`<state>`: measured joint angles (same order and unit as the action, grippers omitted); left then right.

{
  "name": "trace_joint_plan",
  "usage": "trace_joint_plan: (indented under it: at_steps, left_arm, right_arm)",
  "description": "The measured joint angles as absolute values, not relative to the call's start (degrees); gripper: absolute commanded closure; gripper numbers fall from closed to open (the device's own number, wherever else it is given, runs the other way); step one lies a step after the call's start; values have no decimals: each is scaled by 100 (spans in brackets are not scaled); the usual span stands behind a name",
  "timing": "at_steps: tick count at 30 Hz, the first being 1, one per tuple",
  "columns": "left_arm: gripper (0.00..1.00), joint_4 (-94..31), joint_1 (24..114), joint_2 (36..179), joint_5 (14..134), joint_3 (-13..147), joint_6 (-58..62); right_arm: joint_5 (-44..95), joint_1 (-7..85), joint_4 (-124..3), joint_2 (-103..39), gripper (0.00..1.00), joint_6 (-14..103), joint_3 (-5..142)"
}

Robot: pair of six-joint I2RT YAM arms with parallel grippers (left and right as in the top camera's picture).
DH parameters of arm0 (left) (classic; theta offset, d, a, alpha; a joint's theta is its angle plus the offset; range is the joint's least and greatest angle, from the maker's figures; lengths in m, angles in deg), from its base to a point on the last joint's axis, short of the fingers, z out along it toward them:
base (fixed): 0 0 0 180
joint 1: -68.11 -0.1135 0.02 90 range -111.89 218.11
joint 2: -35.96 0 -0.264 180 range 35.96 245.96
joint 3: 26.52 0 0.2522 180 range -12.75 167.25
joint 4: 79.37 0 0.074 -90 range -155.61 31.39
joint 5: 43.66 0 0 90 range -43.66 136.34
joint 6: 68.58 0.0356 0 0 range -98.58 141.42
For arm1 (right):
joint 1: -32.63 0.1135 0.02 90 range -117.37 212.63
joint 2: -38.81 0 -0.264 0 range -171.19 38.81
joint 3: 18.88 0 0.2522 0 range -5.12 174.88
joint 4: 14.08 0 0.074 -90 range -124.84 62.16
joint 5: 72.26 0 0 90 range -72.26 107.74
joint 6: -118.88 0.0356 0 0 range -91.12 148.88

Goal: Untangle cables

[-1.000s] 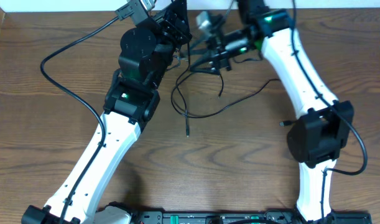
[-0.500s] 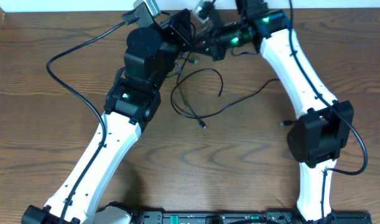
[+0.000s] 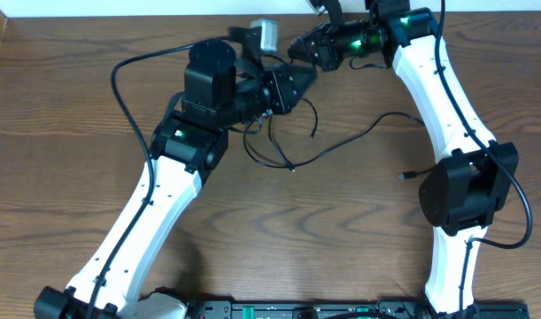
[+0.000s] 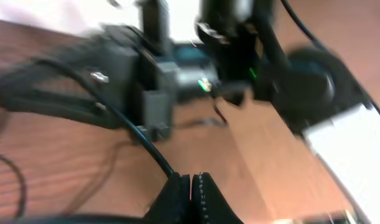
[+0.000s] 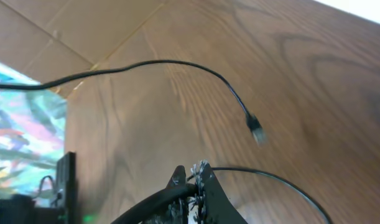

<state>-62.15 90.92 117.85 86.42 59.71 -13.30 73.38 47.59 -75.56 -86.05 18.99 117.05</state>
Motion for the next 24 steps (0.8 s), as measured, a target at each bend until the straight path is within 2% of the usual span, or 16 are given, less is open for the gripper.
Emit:
trace_joint_plan:
  at_steps: [15,24]
  left_arm:
    - [92,-6215,9175,12771,12369,5971,-292]
    - [93,-6221,9179,13481,13020,5971,76]
  right_arm:
    - [7207,4600,-7910,-8596,99,1831,11705]
    - [6011,4149,-8909,-8596,98,2161,11705]
